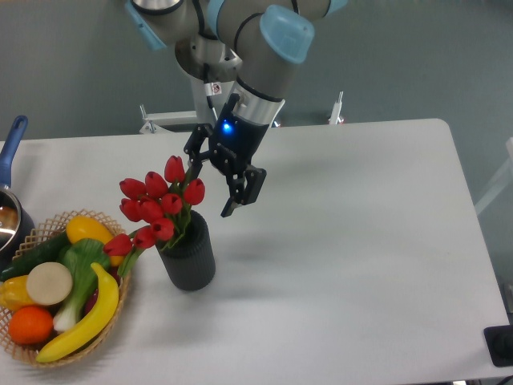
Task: Pick up the flowers from the vase
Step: 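Lower the gripper around the tulip stems just above the vase rim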
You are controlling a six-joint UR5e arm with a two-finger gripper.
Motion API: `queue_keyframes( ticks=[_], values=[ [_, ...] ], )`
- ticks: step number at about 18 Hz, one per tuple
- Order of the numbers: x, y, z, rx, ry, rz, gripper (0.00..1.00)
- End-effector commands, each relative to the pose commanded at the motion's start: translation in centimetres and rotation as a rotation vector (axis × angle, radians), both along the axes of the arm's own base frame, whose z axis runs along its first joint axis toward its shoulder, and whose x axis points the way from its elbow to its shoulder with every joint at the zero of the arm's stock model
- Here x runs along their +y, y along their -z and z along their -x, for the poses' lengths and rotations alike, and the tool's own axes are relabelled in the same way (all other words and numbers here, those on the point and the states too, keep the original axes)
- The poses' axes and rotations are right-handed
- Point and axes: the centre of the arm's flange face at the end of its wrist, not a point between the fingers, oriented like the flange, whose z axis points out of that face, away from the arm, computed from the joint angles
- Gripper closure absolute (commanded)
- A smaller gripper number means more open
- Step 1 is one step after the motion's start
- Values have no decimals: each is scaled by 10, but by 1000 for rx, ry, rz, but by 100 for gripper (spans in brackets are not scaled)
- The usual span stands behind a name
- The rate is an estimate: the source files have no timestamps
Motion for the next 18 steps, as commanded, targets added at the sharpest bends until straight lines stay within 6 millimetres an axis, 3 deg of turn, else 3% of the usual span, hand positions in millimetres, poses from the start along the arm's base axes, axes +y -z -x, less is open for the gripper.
queue_keyframes(
  ticks=[18],
  values=[
    [34,19,-20,-121,30,-80,0]
  ],
)
